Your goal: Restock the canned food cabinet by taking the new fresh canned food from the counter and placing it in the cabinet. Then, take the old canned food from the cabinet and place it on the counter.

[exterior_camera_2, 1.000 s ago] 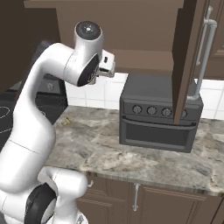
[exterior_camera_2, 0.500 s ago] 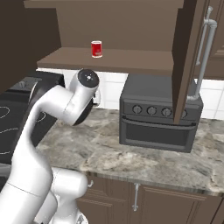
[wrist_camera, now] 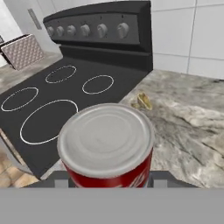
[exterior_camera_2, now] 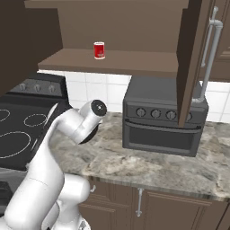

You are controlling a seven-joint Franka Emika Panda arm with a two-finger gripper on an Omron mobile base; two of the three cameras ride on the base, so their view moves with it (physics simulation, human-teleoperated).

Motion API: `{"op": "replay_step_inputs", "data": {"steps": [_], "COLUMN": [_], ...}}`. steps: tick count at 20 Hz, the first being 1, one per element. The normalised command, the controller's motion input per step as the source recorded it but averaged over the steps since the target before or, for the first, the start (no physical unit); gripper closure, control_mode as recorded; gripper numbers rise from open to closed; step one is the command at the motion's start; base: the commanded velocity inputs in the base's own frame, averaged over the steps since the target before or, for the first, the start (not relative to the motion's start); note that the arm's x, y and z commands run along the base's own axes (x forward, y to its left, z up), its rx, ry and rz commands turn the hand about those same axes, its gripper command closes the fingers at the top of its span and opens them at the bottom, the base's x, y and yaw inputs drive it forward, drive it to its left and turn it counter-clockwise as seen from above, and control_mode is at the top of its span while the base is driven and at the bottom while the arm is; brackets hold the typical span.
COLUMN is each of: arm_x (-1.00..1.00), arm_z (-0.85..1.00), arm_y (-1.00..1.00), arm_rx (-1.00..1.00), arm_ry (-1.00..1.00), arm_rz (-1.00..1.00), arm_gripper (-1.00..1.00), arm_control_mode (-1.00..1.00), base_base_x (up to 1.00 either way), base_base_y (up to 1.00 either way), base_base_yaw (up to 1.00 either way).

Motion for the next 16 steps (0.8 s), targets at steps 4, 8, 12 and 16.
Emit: {"op": "replay_step_inputs", "data": {"steps": [4, 8, 12, 16], "arm_x": [0.93, 0.75, 0.58, 0.25], "arm_z": [-0.56, -0.54, -0.68, -0.95], "arm_y": [0.23, 0.27, 0.31, 0.16], "arm_rx": [-0.05, -0.03, -0.02, 0.00], "arm_ry": [0.00, 0.00, 0.00, 0.02], "arm_rz": [0.12, 0.06, 0.02, 0.00], "arm_gripper": [1.00, 1.00, 1.00, 1.00], "arm_control_mode": [-1.00, -1.00, -1.00, -1.00], "base_base_x": [0.00, 0.00, 0.00, 0.00], "base_base_y": [0.00, 0.00, 0.00, 0.00], "base_base_yaw": [0.00, 0.00, 0.00, 0.00]}}
